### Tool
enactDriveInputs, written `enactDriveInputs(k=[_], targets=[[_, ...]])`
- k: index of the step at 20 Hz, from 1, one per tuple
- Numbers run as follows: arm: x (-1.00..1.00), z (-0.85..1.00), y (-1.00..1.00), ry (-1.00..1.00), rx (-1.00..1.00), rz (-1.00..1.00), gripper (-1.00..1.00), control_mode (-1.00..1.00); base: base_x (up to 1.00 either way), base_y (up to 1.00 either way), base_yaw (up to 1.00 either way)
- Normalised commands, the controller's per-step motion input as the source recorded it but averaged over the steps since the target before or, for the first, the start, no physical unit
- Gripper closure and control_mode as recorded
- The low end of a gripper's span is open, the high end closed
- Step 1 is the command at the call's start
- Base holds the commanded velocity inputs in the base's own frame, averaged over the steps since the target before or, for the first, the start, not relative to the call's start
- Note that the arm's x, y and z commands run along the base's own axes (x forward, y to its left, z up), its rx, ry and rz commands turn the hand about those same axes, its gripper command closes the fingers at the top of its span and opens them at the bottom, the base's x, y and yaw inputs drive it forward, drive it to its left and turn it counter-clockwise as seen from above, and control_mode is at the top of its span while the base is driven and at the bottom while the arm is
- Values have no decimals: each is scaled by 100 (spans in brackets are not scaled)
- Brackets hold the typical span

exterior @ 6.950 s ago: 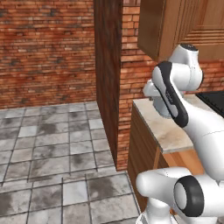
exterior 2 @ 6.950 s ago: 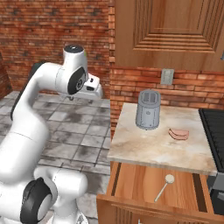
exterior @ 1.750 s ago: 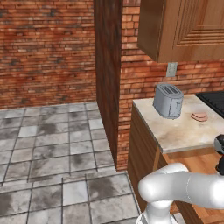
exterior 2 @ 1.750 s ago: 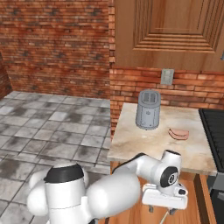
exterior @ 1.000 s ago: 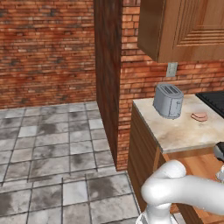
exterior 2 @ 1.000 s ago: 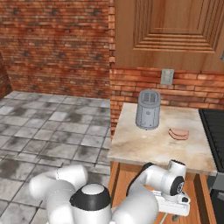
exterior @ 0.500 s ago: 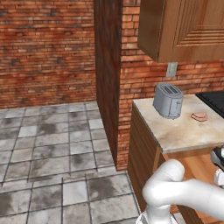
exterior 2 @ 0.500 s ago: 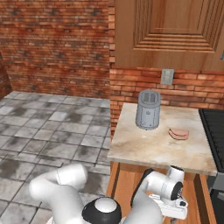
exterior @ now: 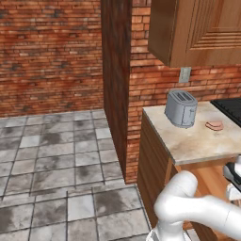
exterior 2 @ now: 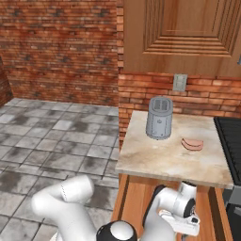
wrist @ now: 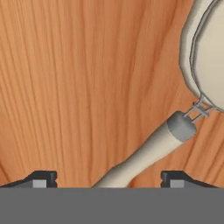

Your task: Pick the dish brush from the drawer and place it on the counter.

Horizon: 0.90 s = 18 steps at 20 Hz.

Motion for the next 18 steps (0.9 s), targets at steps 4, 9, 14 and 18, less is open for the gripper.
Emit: enactDriveInputs(k=[4,9,14,18], targets=[[19,-50,5,-2,0,-3,-100,-100,0,0,0],[-35,-78,1,-13,0,-3,100,-100,0,0,0],[-99,-99,0,-18,0,-4,100,-100,0,0,0],[-73,-100,24,-11,0,-11,100,-100,0,0,0]])
